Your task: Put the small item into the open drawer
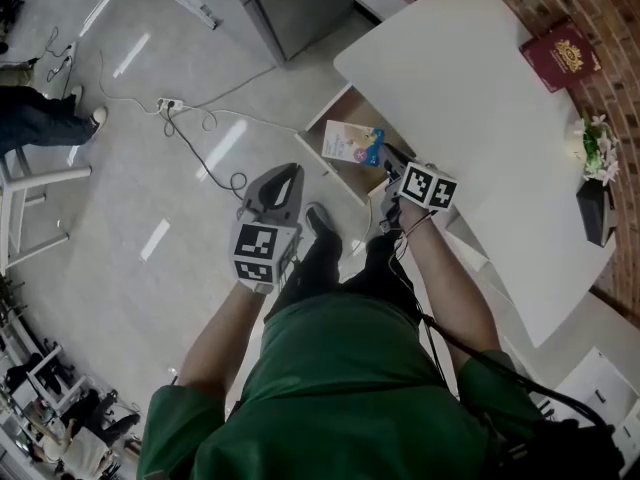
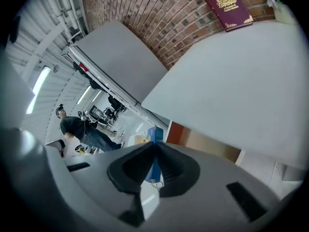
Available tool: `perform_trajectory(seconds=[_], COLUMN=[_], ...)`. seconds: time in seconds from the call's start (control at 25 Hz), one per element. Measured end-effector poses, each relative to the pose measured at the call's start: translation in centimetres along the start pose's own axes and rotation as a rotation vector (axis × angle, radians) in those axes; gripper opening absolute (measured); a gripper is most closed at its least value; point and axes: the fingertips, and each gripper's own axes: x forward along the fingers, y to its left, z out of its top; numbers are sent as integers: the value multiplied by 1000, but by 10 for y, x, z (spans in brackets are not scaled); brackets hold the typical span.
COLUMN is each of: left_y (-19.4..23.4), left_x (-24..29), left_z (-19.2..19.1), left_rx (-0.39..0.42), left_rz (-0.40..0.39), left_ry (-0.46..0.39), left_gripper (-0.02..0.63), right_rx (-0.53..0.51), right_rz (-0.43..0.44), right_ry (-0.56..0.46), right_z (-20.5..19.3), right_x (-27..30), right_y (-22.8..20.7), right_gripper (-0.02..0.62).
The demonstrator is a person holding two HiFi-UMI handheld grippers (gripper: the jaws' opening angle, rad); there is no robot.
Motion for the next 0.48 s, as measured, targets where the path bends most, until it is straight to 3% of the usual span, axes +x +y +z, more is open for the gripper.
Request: perform_trajectory(seconds=[0.24, 0.48], left_y=[4, 16], left_x=[6, 10], left_z=[-32, -64], left_rx=[3, 17], left_rz=[-34, -49], left_ry=[63, 131], left_gripper=[14, 14], right_rx=[139, 142], right_rz=[-43, -173], right_ry=[-38, -63], right_z=[-38, -66], right_x=[38, 58], right_y=[-24, -71], right_gripper=[31, 31])
